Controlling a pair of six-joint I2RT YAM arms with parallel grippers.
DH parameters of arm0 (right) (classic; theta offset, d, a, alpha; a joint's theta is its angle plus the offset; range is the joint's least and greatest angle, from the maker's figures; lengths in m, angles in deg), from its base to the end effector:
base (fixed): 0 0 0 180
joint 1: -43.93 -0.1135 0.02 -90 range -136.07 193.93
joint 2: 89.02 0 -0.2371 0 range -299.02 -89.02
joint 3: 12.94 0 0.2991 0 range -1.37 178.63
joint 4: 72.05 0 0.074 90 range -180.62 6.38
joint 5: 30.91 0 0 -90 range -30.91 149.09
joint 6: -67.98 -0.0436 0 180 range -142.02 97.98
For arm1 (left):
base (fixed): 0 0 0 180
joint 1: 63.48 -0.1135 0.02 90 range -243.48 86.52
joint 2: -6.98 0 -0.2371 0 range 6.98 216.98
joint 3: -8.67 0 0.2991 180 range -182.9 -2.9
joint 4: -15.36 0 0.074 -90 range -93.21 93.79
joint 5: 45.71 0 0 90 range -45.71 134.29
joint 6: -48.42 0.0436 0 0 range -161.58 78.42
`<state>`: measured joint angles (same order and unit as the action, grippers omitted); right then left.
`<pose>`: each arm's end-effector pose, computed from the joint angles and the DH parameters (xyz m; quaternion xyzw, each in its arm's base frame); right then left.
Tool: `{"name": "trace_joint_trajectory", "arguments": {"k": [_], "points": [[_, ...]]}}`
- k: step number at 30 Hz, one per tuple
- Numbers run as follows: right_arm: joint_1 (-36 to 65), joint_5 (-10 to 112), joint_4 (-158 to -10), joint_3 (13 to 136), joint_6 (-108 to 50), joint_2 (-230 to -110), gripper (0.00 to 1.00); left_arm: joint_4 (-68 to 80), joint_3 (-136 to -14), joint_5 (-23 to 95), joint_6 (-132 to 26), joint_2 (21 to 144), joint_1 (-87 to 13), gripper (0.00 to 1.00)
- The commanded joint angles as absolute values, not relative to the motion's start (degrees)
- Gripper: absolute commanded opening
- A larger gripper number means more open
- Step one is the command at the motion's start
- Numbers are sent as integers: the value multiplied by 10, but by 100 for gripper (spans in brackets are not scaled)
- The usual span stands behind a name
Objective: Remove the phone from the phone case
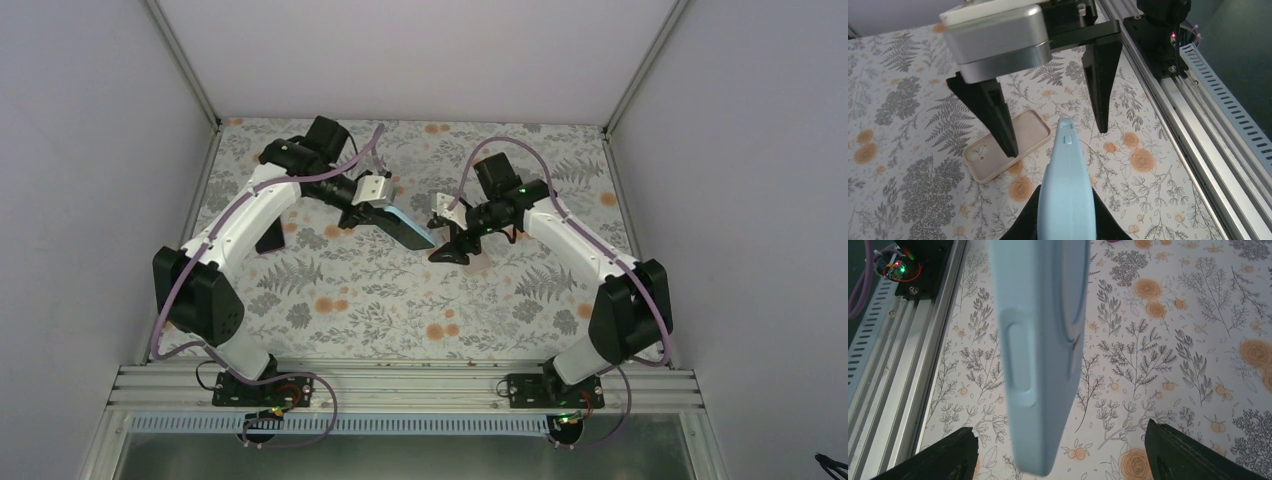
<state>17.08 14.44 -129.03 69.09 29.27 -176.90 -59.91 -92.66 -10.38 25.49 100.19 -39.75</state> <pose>0.3044 0.1885 0.2265 -0.6360 0.6419 0.3149 0.2905 0.3225 -0.1806 0.3010 0.6839 0.5466 -0.3533 0.3297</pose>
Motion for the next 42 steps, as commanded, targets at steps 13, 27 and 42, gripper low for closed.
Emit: {"name": "trace_joint_trajectory", "arguments": {"k": [13,27,42], "points": [[232,134,-1294,734,359,-1800,82,-684,-951,-156,312,972,-380,2],[276,121,-1373,862,412,-1886,77,-729,-977,-145,304,984,-333,2],[250,33,-1363,638,367,-1657,52,-470,-877,-137,178,955,-352,2]]}}
